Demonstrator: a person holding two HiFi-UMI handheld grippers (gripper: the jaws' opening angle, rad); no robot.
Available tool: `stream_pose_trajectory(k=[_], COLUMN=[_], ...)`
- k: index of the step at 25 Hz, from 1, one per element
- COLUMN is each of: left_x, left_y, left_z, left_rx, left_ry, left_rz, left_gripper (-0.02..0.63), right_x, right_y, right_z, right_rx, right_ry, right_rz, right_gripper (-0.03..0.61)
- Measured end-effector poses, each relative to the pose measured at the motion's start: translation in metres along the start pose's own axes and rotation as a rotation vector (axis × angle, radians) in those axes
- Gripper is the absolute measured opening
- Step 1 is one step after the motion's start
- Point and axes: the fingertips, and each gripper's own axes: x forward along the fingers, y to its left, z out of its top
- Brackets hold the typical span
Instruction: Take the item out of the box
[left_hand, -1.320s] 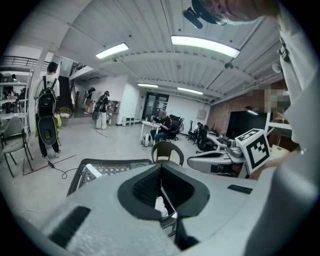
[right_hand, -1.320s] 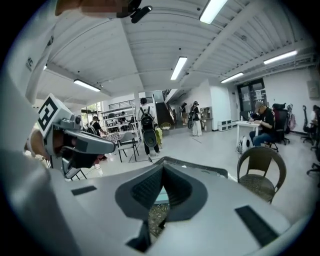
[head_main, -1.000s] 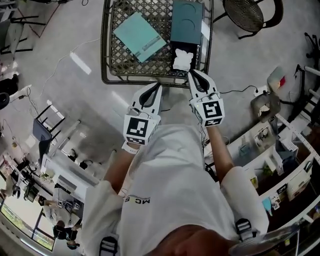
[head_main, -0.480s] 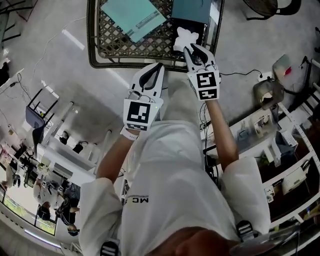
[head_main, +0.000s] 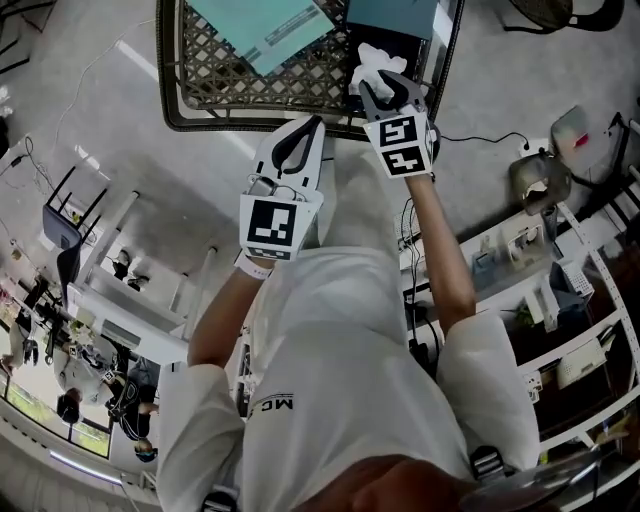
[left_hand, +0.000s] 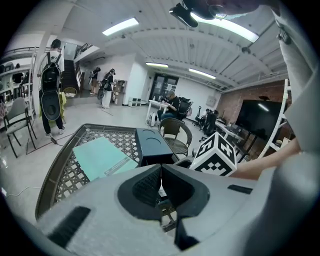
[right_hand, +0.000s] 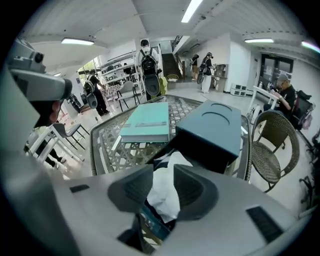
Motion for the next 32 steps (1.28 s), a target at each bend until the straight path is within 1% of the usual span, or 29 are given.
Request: stream_pose_trajectory(k=[4, 6, 8, 11, 14, 17, 18, 20, 21, 22, 26, 32], left_x=[0.004, 0.005, 0.005, 0.004, 0.0, 0.002, 0.002, 0.003, 0.003, 0.003, -0.002, -0.004], left_y=[0.004, 0.006, 0.007, 0.011, 0.016, 0.022, 0.024, 0.024, 0.024, 0.023, 0.021, 0.023], left_z=[-0.01, -0.014, -0.017, -0.014, -0.015, -0.02, -0.02, -0.02, -0.021, -0.021, -0.022, -0.018], left_rx=[-0.005, -0.014, -0.022, -0.014, -0.009, -0.03, -0.034, -0.031, -0.031, -0.034, -0.039, -0.033], left_ry=[0.013, 0.02, 0.026, 0.021, 0.027, 0.039, 0.038, 0.033, 0.032, 0.032, 0.028, 0.02], left_rz=[0.002, 0.002, 0.003, 0.009, 0.016, 0.021, 0.023, 0.023, 0.022, 0.021, 0.022, 0.021], left_gripper=[0.028, 0.028, 0.028, 0.028, 0.027, 0.028, 0.028, 0.028, 0.028, 0.028, 0.027, 0.028], right_x=[0.016, 0.022, 0.027, 0.034, 0.037, 0.044, 0.045, 0.046, 0.046, 0.045, 0.042, 0.038], right_y=[0.004, 0.007, 0.01, 0.01, 0.011, 0.012, 0.011, 0.009, 0.008, 0.008, 0.009, 0.007], right_z=[-0.008, -0.013, -0.02, -0.025, -0.028, -0.031, -0.031, -0.03, -0.03, -0.03, -0.031, -0.027], right_rx=[-0.062, -0.088, -0.101, -0.107, -0.124, -0.155, -0.162, -0.168, -0.163, -0.156, -0.149, -0.131], right_ry=[0.07, 0.107, 0.147, 0.193, 0.233, 0.264, 0.269, 0.273, 0.271, 0.268, 0.259, 0.232], right_rz=[0.009, 0.017, 0.032, 0.049, 0.053, 0.052, 0.05, 0.047, 0.047, 0.05, 0.052, 0.033], right_gripper=[0.135, 0.118, 0.121, 0.146, 0.144, 0.128, 0.117, 0.075, 0.034, 0.026, 0.018, 0.015])
